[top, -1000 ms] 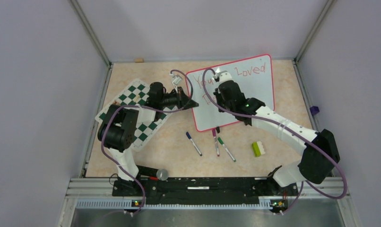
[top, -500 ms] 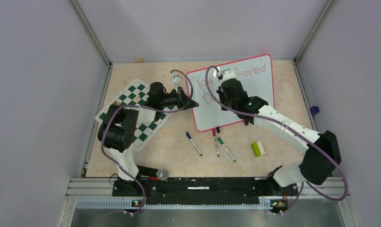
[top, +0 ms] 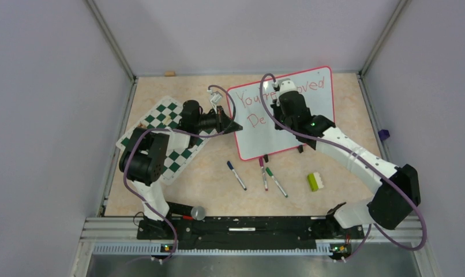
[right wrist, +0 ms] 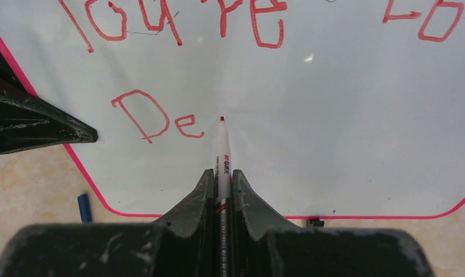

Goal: Write a sentence on the whiteboard

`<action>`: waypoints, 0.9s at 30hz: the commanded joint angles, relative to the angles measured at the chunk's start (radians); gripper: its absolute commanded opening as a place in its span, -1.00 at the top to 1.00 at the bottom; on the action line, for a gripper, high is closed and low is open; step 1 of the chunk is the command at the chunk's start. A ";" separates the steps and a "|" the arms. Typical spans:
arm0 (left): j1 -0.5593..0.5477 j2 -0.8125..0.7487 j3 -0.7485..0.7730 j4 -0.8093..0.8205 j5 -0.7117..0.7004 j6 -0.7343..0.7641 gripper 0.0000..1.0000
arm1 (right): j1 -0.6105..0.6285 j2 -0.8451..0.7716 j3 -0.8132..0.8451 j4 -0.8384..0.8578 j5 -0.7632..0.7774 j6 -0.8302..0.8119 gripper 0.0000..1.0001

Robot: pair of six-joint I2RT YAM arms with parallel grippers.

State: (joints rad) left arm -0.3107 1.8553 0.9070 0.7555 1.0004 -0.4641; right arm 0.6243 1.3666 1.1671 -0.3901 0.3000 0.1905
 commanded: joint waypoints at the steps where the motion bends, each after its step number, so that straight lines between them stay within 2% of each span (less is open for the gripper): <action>1: -0.021 0.028 -0.033 -0.038 -0.049 0.200 1.00 | -0.006 0.015 0.056 0.054 -0.061 -0.012 1.00; 11: -0.019 0.028 -0.031 -0.038 -0.048 0.202 1.00 | -0.006 0.059 0.059 0.062 -0.071 -0.010 1.00; 19: -0.021 0.028 -0.031 -0.039 -0.049 0.202 1.00 | -0.005 0.063 0.059 0.054 0.029 -0.008 1.00; 27: -0.021 0.028 -0.031 -0.039 -0.049 0.202 1.00 | -0.009 0.066 0.063 0.054 0.047 -0.007 1.00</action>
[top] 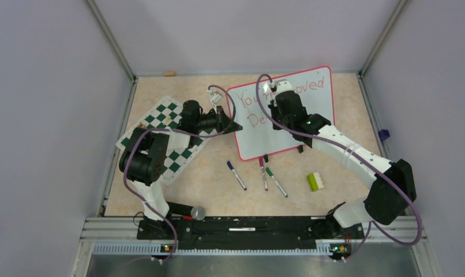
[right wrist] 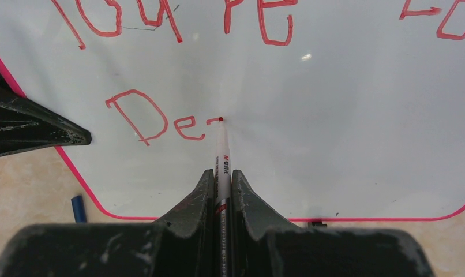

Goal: Write a sentence on the whiteboard

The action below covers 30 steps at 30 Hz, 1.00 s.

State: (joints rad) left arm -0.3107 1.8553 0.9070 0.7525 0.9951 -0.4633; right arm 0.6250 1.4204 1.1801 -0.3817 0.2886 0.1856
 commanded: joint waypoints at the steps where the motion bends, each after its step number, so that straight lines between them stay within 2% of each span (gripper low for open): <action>1: -0.021 0.028 -0.031 -0.036 -0.043 0.202 1.00 | -0.010 0.014 0.053 0.046 0.059 -0.002 1.00; 15: -0.021 0.027 -0.031 -0.038 -0.044 0.203 1.00 | -0.010 0.035 0.086 0.073 0.013 -0.016 1.00; 30: -0.021 0.027 -0.031 -0.038 -0.044 0.204 1.00 | -0.010 -0.001 0.003 0.045 -0.081 0.000 1.00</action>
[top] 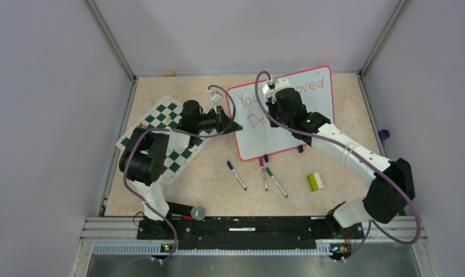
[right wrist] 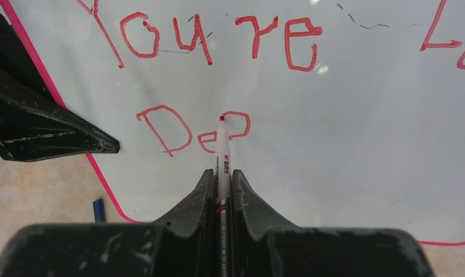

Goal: Write a sentence on the whiteboard

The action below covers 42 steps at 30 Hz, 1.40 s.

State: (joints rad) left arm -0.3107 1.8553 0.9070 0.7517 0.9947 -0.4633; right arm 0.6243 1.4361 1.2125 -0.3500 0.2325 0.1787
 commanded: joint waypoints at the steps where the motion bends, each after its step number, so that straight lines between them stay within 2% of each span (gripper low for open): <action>1: -0.021 0.026 -0.031 -0.037 -0.045 0.204 1.00 | -0.009 -0.021 -0.038 0.010 -0.027 0.006 1.00; 7: -0.021 0.027 -0.031 -0.037 -0.045 0.204 1.00 | -0.009 -0.042 -0.072 -0.013 -0.012 0.005 1.00; 18: -0.021 0.025 -0.033 -0.038 -0.045 0.205 1.00 | -0.010 -0.051 -0.029 -0.052 0.132 -0.006 1.00; 25: -0.022 0.025 -0.031 -0.038 -0.044 0.206 1.00 | -0.020 -0.093 0.003 -0.031 0.046 0.002 1.00; 42: -0.022 0.025 -0.033 -0.038 -0.047 0.207 1.00 | -0.066 -0.022 0.079 -0.025 0.055 -0.006 1.00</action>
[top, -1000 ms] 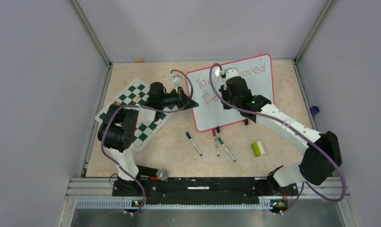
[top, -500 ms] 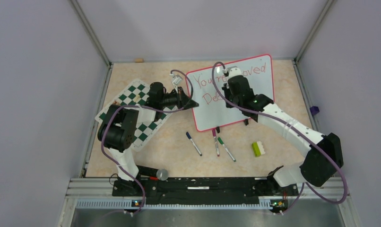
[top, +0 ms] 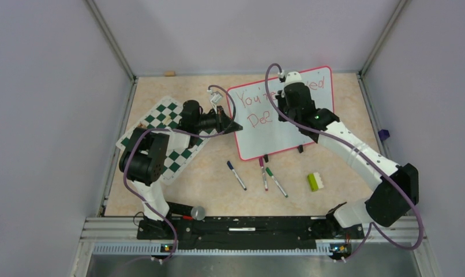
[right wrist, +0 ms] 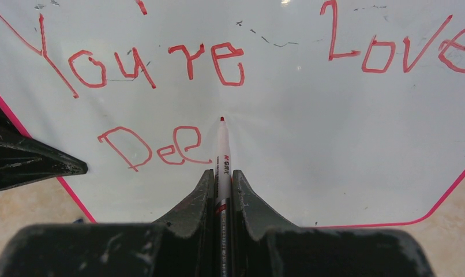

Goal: Write a sentence on the whiteboard

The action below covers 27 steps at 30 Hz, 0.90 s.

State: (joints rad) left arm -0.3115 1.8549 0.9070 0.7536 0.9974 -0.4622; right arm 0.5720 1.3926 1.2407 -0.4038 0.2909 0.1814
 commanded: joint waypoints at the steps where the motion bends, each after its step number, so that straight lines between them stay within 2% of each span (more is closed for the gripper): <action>1: -0.021 0.025 -0.033 -0.040 -0.049 0.206 1.00 | -0.015 0.024 0.050 0.031 -0.010 -0.007 1.00; 9: -0.021 0.025 -0.032 -0.040 -0.048 0.206 1.00 | -0.015 0.024 0.034 0.034 -0.042 -0.004 1.00; 20: -0.021 0.025 -0.033 -0.042 -0.048 0.206 1.00 | -0.015 0.049 0.009 0.039 -0.004 0.002 1.00; 27: -0.021 0.025 -0.031 -0.042 -0.048 0.206 1.00 | -0.015 0.007 -0.064 0.039 0.000 0.003 1.00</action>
State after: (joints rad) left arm -0.3115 1.8549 0.9070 0.7498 0.9924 -0.4629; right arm 0.5648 1.4296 1.2274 -0.3813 0.2733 0.1833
